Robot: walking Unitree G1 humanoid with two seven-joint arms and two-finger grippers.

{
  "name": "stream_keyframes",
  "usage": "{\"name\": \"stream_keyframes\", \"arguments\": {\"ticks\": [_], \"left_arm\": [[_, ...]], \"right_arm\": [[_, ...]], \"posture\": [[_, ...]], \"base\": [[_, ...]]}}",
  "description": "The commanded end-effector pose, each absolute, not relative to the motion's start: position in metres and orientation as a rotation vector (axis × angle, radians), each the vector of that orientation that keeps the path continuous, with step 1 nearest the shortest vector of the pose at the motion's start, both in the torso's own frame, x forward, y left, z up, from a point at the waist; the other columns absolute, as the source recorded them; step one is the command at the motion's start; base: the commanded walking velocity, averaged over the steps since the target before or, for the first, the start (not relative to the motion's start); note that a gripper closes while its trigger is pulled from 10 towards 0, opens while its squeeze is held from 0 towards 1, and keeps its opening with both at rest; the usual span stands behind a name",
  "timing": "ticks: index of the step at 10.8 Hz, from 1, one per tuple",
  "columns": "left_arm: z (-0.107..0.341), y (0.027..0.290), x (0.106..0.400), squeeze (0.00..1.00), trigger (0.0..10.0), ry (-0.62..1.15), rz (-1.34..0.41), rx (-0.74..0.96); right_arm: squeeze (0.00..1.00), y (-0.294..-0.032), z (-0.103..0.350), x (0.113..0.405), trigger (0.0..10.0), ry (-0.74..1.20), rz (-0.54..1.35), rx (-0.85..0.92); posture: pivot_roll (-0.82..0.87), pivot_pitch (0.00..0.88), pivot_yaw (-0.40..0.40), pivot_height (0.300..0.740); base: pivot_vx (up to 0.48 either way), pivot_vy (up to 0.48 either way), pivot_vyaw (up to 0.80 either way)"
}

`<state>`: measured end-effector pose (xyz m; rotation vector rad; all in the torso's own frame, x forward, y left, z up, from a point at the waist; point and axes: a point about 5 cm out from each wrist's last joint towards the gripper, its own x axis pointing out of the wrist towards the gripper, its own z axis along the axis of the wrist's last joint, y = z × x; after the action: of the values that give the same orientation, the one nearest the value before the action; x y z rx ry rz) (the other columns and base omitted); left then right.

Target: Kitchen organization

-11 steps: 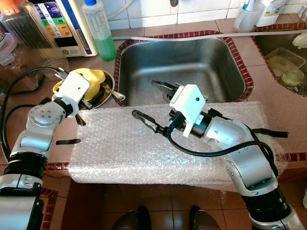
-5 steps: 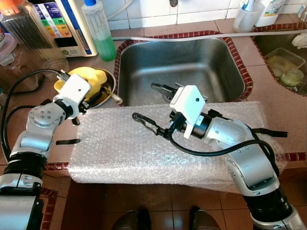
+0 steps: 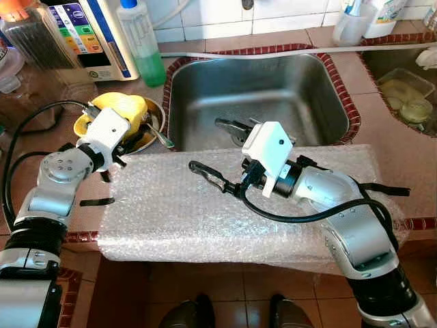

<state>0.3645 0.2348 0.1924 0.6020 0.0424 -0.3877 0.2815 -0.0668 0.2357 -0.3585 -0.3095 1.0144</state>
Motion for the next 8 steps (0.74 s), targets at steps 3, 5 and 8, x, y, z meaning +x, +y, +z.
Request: {"name": "stream_keyframes", "arguments": {"ticks": [3, 5, 8], "left_arm": [[0.189, 0.245, 0.361, 0.0, 0.0, 0.07, -0.368, 0.646], [0.192, 0.246, 0.361, 0.0, 0.0, 0.035, -0.345, 0.686], [0.198, 0.244, 0.361, 0.0, 0.0, -0.037, -0.309, 0.744]], "right_arm": [[0.0, -0.064, 0.242, 0.28, 10.0, -0.338, 1.028, -0.367], [0.0, -0.065, 0.242, 0.281, 10.0, -0.339, 1.02, -0.367], [0.0, -0.066, 0.243, 0.283, 10.0, -0.342, 1.011, -0.369]], "posture": [[-0.2, 0.207, 0.136, 0.74], [-0.2, 0.208, 0.136, 0.74], [-0.2, 0.207, 0.134, 0.74]], "base": [[0.0, 0.0, 0.0], [0.0, 0.0, 0.0], [0.0, 0.0, 0.0]]}}
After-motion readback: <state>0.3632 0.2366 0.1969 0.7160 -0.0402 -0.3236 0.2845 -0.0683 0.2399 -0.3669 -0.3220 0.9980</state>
